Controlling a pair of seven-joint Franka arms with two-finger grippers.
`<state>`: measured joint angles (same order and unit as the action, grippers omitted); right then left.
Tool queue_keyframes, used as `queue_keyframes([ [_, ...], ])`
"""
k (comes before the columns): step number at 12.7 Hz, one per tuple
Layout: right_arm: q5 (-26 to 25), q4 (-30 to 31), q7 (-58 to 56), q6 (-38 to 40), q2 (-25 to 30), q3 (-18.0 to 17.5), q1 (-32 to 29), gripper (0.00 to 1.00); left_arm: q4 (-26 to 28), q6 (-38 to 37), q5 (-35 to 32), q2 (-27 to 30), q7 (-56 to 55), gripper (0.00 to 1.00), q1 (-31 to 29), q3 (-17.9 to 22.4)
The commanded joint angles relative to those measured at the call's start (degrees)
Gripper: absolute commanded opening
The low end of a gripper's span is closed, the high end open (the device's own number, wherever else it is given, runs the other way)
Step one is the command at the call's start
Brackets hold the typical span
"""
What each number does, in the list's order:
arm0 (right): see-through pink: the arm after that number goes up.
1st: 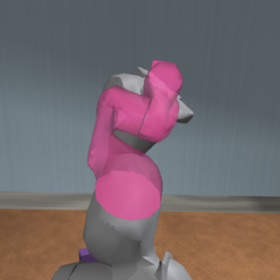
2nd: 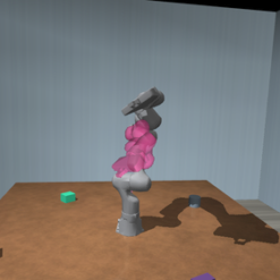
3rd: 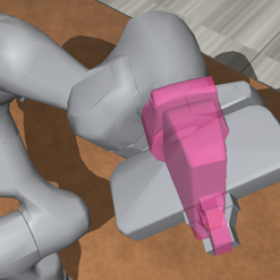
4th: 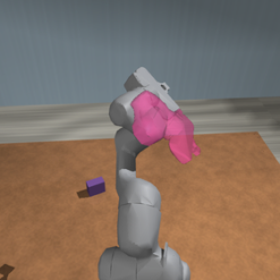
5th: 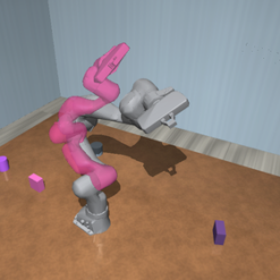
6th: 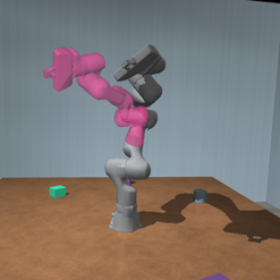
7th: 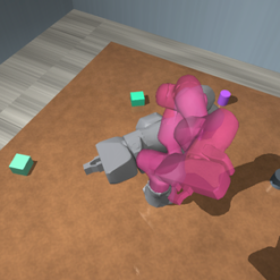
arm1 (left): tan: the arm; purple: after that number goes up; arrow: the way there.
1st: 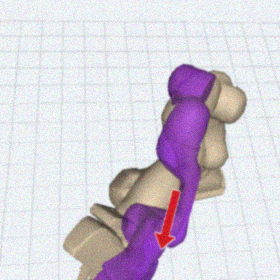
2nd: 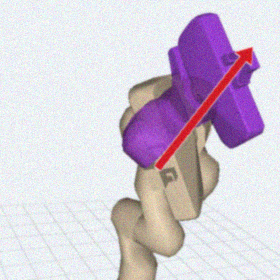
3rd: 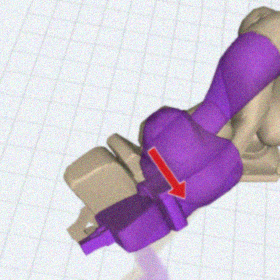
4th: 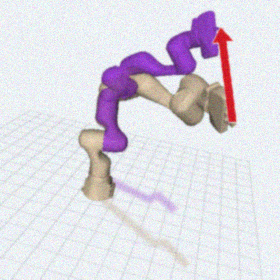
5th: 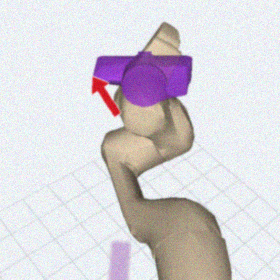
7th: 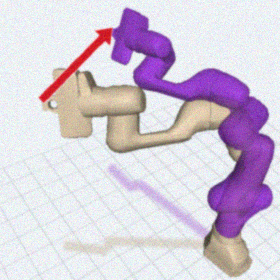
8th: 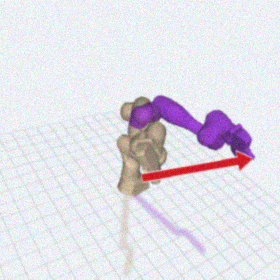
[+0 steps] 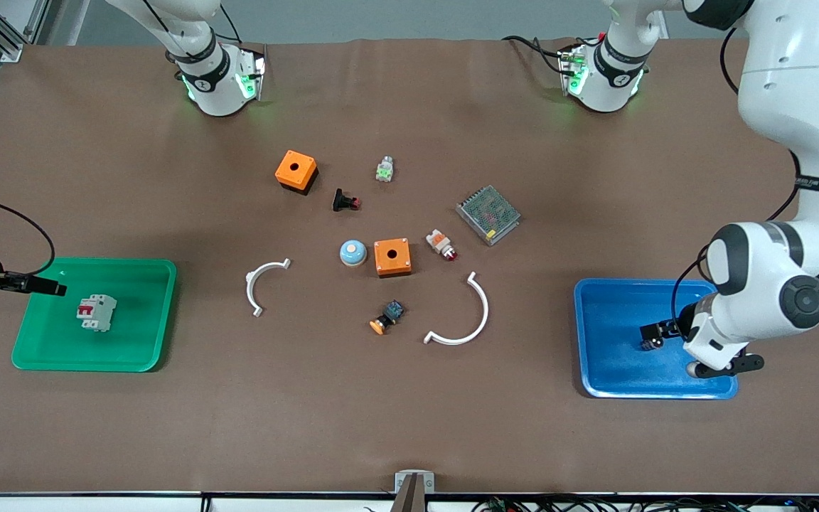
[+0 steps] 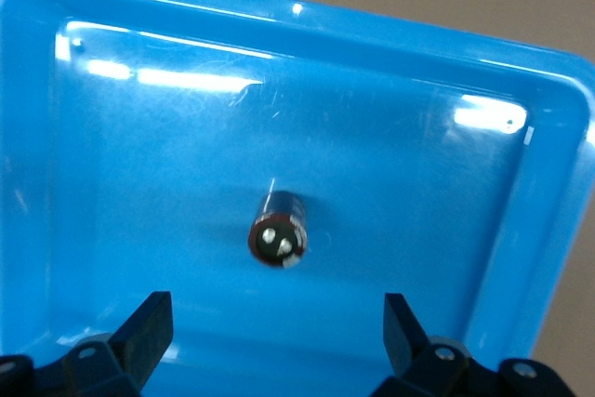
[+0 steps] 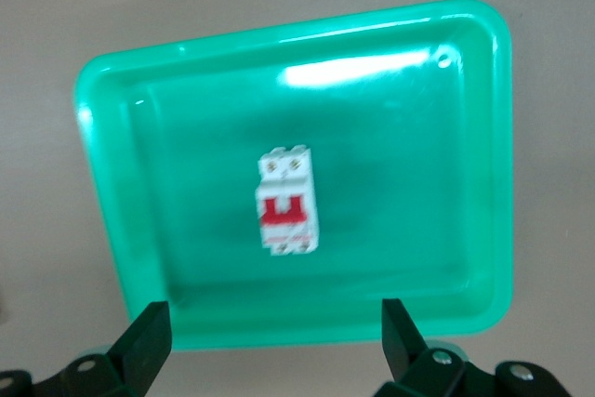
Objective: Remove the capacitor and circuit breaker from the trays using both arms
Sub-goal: 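Grasp the black capacitor with the left gripper while the right gripper grasps the breaker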
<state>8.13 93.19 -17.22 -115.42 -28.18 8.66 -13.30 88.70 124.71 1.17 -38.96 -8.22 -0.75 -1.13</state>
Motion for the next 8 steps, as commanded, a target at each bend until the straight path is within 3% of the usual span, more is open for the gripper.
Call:
queue_keyframes([
  [1, 1.37, 4.61, -1.94, -7.07, 0.06, -0.75, -0.06, 1.00, -3.00, 1.50, 0.50, -3.12, 0.05, 1.00, 0.04, 0.25],
  [4, 1.37, 7.17, -2.03, -13.59, -1.52, -0.92, 1.26, 1.00, -3.71, 3.16, 0.50, -5.24, 0.05, 0.96, -0.04, 0.25],
  [8, 1.37, 10.33, -7.22, -22.02, -3.90, -0.92, 1.62, 1.00, -3.89, 3.35, 0.50, -5.68, 0.05, 0.62, -0.04, 0.25],
])
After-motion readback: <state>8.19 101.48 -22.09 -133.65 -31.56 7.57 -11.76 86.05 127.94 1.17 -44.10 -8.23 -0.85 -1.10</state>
